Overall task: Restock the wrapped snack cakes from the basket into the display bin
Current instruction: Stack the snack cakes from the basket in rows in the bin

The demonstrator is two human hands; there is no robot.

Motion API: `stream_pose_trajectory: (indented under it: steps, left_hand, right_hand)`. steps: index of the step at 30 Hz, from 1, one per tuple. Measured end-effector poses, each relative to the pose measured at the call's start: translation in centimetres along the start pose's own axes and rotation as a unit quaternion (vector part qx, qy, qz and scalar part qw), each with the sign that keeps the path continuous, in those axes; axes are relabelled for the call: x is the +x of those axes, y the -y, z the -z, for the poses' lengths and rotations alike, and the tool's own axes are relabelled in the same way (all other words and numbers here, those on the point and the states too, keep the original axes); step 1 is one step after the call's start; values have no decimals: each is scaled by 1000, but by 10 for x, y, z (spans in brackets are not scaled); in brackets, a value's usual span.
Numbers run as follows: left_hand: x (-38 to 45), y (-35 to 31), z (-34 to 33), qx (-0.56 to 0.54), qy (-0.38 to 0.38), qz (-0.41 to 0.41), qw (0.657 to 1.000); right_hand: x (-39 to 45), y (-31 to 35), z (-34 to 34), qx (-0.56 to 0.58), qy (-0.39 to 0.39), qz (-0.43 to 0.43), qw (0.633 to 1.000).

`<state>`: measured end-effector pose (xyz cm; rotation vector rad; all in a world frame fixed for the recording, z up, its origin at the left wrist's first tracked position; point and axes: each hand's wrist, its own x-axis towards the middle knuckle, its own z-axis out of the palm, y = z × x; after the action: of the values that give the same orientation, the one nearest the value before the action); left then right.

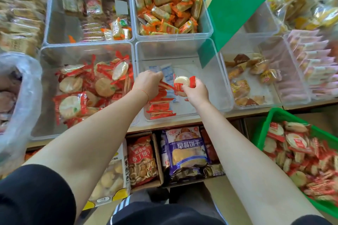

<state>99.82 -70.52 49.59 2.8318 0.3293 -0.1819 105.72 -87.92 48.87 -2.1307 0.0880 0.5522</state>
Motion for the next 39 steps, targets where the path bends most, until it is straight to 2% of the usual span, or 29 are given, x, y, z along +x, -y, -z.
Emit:
stream_pose_trajectory:
  steps: [4, 7, 12, 15, 19, 21, 27, 33, 39]
  left_hand:
    - [-2, 2, -2, 188, 54, -23, 980]
    - [-9, 9, -2, 236, 89, -18, 967]
    - [-19, 7, 0, 208, 85, -12, 974]
    - [-25, 8, -4, 188, 56, -14, 980]
    - [-30, 9, -6, 140, -20, -10, 990]
    - [-31, 10, -7, 114, -47, -7, 992]
    - [-30, 14, -9, 91, -41, -9, 995]
    - [-29, 15, -9, 79, -27, -4, 997]
    - [-23, 12, -6, 117, 42, 0, 992]
  right_hand:
    - [7, -3, -3, -79, -4, 31, 996]
    - [11, 4, -8, -131, -19, 46, 990]
    - [18, 28, -30, -135, -43, 152, 978]
    - [23, 37, -49, -183, -9, 197, 963]
    - [32, 37, -69, -319, 144, 170, 921]
    - [32, 35, -74, -342, 183, 169, 906]
    - [44, 43, -83, -335, 246, 132, 900]
    - [42, 39, -86, -274, 243, 90, 926]
    - [43, 43, -80, -273, 287, 82, 914]
